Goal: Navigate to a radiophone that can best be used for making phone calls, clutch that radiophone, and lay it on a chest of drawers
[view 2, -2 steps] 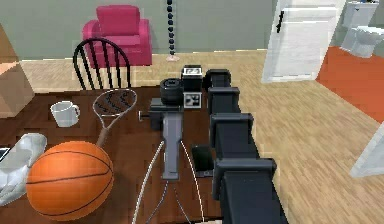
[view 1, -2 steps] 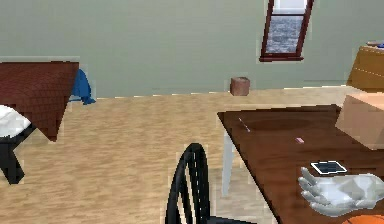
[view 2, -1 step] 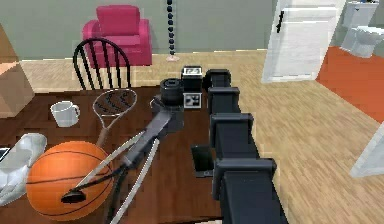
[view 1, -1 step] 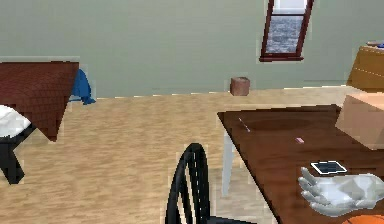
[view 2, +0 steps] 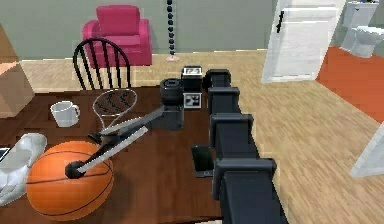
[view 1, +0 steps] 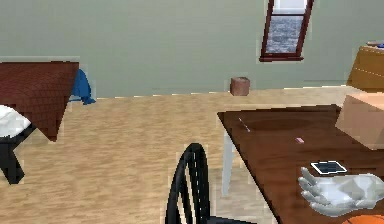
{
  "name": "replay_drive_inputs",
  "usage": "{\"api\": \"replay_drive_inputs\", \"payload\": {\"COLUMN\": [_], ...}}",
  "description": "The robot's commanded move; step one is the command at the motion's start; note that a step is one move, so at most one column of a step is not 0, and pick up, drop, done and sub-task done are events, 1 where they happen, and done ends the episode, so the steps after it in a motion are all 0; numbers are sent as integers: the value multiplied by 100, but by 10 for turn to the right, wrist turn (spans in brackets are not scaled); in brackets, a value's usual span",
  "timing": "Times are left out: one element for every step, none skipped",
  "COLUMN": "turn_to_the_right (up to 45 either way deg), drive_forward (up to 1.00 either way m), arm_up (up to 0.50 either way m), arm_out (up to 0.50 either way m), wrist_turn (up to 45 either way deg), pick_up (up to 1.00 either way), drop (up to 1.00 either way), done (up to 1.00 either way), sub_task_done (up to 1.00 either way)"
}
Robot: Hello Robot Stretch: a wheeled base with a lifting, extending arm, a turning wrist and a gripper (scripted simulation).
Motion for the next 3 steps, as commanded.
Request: {"api": "replay_drive_inputs", "payload": {"turn_to_the_right": [0, 0, 0], "drive_forward": [0, 0, 0], "arm_up": [0, 0, 0], "arm_out": [0, 0, 0], "wrist_turn": [450, 450, 120], "pick_up": [0, 0, 0], "drop": [0, 0, 0], "done": [0, 0, 0], "sub_task_done": [0, 0, 0]}}
